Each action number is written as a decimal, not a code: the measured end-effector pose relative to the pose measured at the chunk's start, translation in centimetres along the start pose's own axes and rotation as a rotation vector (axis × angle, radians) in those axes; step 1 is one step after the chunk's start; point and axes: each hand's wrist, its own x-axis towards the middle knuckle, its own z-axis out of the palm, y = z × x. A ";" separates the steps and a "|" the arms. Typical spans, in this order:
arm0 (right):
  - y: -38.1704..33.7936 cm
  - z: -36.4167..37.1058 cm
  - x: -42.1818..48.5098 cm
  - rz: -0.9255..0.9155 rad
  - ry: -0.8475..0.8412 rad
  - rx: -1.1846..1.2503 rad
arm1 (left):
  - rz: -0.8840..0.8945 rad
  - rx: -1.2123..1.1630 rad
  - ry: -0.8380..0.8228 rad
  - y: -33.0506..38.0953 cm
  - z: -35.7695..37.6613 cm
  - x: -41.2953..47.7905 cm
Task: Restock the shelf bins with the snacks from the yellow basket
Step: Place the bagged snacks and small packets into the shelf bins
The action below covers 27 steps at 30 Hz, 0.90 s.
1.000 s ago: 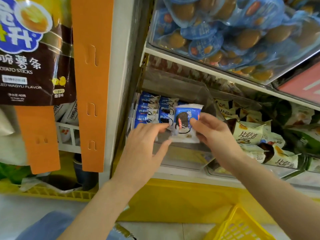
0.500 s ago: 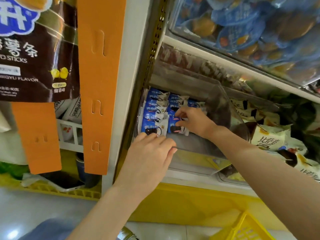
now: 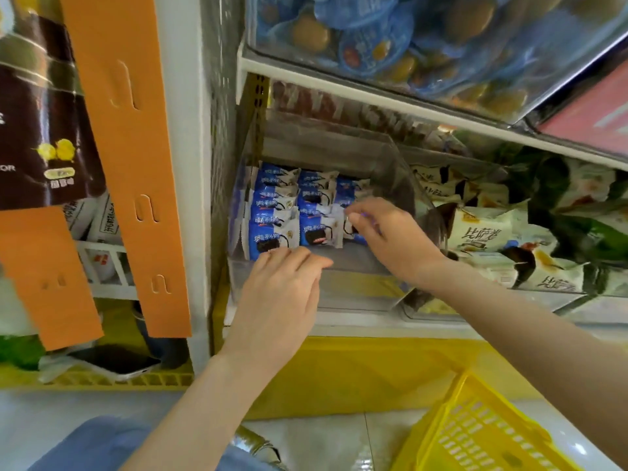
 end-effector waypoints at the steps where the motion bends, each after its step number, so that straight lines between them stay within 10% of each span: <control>1: 0.2 -0.5 -2.0 0.003 -0.004 -0.002 | -0.002 0.000 -0.013 0.4 0.1 0.0; 11: 5.0 -1.2 -18.7 -0.023 0.007 -0.245 | 0.179 -0.141 -0.159 6.6 4.7 -4.0; 18: 13.4 2.0 -30.9 0.331 0.013 -0.157 | 0.147 -0.155 -0.608 11.0 14.1 -9.4; 27: 23.7 9.1 -46.5 1.062 -0.453 0.146 | -0.210 -0.370 -0.894 13.2 25.1 -11.2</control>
